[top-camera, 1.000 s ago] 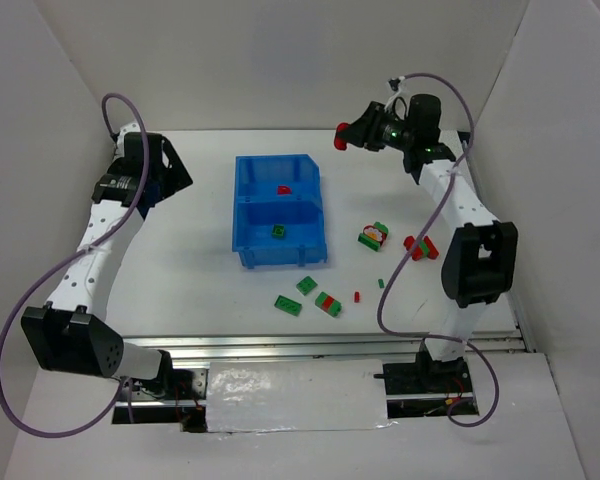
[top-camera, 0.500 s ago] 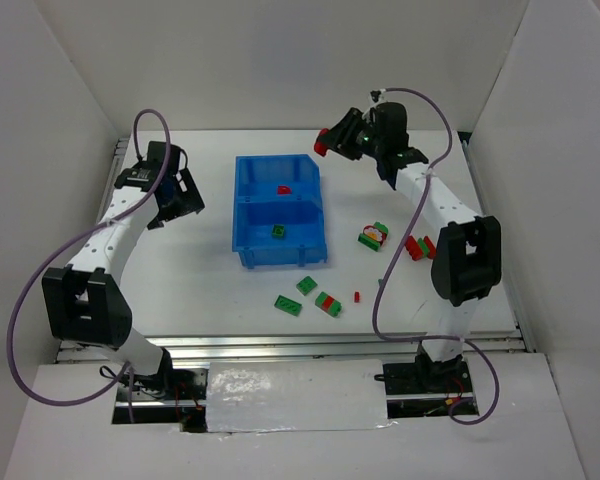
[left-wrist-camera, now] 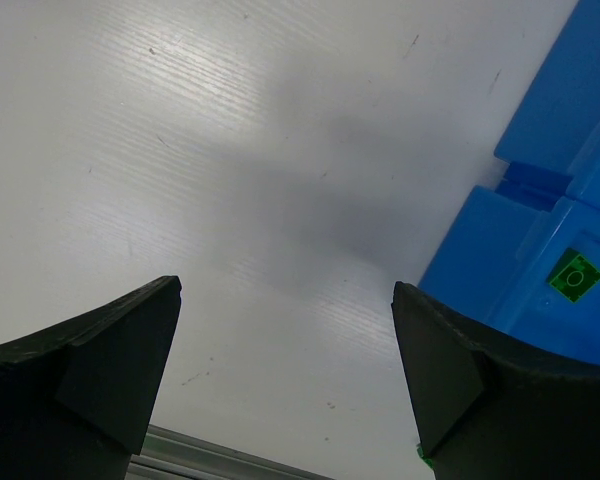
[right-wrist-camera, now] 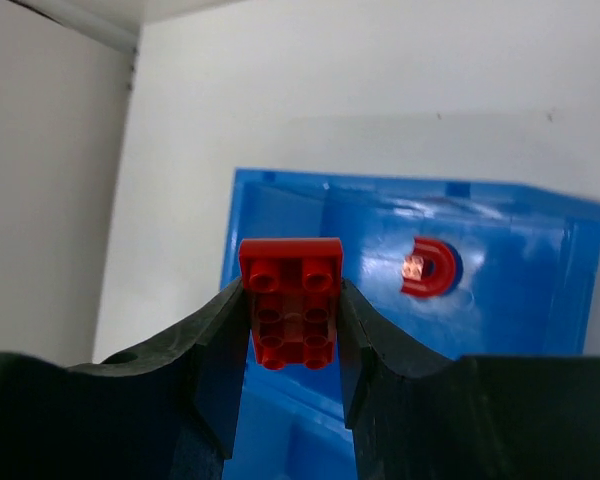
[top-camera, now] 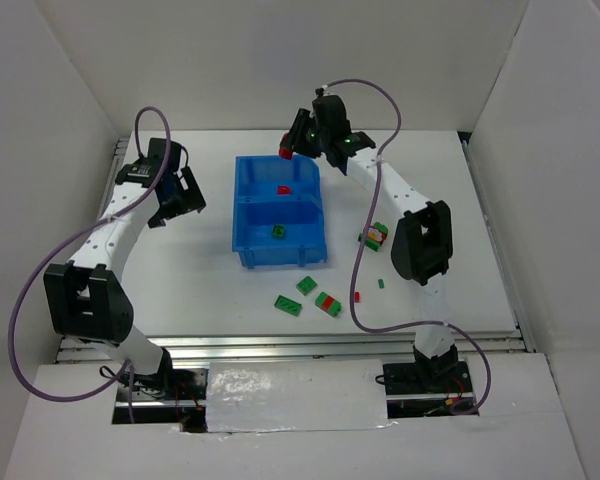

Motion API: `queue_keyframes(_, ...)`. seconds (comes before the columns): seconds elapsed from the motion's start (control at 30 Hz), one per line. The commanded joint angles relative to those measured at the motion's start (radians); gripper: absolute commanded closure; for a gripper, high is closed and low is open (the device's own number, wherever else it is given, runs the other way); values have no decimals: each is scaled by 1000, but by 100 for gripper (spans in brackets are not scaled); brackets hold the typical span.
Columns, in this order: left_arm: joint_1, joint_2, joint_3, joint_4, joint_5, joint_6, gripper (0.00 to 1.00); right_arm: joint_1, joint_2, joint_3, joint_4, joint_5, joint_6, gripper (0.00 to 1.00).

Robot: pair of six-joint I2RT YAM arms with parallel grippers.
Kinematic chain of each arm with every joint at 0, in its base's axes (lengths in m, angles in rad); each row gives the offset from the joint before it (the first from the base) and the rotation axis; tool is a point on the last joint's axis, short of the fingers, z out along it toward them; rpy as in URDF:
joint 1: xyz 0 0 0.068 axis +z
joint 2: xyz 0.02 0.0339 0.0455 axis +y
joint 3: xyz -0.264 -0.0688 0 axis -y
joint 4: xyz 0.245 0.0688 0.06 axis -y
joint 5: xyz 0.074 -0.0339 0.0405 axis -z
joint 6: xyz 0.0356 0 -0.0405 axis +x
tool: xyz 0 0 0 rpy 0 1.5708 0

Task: Sort the legos into containers by color

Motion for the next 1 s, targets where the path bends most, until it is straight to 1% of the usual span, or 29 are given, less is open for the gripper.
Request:
queue_keyframes(0.0, 4, 11, 43, -49, -2, -32, 1, 31, 11, 109, -176, 106, -50, 100)
queue_keyframes(0.03, 4, 4, 40, -50, -4, -37, 0, 37, 18, 123, -220, 109, -53, 100)
queue_keyframes(0.1, 3, -12, 26, -52, -21, -49, 0, 51, 25, 140, -254, 133, -61, 100)
queue_keyframes(0.2, 3, -31, -6, -46, -12, -60, 1, 57, -4, 98, -271, 135, -66, 100)
queue_keyframes(0.3, 3, -45, -27, -40, -2, -60, 1, 60, -53, 28, -234, 149, -79, 100)
queue_keyframes(0.57, 3, -32, 35, -84, 7, -71, 1, 58, -102, -48, -164, 115, -79, 100)
queue_keyframes(0.7, 3, -75, -17, -67, 7, -62, 0, 57, -91, -30, -153, 87, -102, 100)
queue_keyframes(0.97, 3, -146, -100, 0, 28, -63, 1, 60, -39, -25, -84, 104, -95, 94)
